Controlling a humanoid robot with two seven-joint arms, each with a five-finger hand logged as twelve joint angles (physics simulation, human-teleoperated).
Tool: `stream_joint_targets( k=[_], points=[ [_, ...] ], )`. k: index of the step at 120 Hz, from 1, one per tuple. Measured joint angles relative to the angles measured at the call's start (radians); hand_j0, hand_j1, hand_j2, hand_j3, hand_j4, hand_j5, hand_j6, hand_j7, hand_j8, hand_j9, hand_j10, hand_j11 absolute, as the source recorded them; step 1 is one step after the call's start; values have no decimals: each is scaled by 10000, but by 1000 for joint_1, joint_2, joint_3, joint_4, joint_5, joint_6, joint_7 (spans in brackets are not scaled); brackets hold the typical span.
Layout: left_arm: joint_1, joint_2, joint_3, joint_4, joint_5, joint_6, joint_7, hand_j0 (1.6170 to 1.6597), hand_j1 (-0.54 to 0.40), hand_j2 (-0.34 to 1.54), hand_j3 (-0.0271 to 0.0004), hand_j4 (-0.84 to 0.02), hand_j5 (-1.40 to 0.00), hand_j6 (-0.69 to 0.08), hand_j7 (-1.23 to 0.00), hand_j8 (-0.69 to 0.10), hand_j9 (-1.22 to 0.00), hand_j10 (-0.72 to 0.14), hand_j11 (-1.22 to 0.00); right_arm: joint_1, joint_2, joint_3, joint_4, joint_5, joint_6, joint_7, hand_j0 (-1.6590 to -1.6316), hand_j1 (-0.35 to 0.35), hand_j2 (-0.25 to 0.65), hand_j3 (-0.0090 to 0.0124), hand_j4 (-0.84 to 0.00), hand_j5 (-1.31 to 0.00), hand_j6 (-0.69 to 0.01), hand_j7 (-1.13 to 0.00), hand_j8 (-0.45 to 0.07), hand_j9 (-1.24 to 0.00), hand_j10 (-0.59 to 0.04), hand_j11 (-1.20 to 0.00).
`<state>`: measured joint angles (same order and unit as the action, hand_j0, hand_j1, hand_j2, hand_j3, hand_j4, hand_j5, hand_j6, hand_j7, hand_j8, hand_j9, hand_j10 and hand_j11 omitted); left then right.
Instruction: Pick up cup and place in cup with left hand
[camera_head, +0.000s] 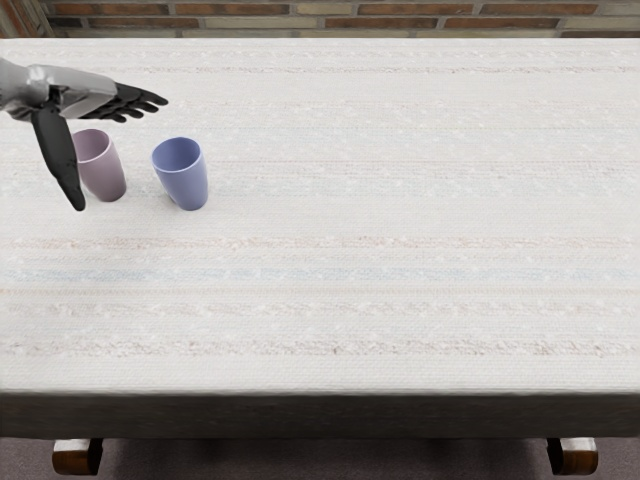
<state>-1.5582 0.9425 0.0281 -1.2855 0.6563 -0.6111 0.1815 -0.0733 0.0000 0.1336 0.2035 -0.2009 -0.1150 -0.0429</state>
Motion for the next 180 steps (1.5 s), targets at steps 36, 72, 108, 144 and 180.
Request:
stream_joint_targets(
  k=[36,72,108,144,180],
  points=[
    [-37,-163,-2,22,-3,0,71,16580,3490,-1,0,-46,-6,-56,-3,-52,-1,-37,0,3,0,1,-4,0,0,2,-16581,-3183,-51,0,-259,-335,-261,-334,-260,-335,-259,-335],
    [-52,-303,1,46,171,55,348,16581,3491,1,0,-34,-5,-43,-3,-40,-1,-28,0,6,0,-3,-7,-1,0,7,-16581,-3182,-51,0,-259,-335,-260,-334,-260,-335,-259,-335],
    [34,-381,6,50,381,276,387,16581,3491,7,0,-33,-5,-44,-3,-40,-2,-27,0,6,0,-3,-7,-2,0,8,-16581,-3182,-52,0,-259,-335,-260,-334,-259,-335,-258,-335],
    [104,-510,17,134,512,421,367,16581,3034,90,0,-420,-507,-432,-505,-428,-504,-415,-503,6,0,-3,-7,-2,-1,8,-16581,-3182,-52,0,-259,-335,-260,-334,-259,-335,-258,-335],
    [111,-532,65,240,518,397,311,16581,2171,237,0,-1141,-1446,-1153,-1445,-1149,-1443,-1136,-1442,7,0,-3,-7,-2,-3,7,-16581,-3182,-52,0,-259,-335,-260,-334,-259,-335,-258,-335]
  ],
)
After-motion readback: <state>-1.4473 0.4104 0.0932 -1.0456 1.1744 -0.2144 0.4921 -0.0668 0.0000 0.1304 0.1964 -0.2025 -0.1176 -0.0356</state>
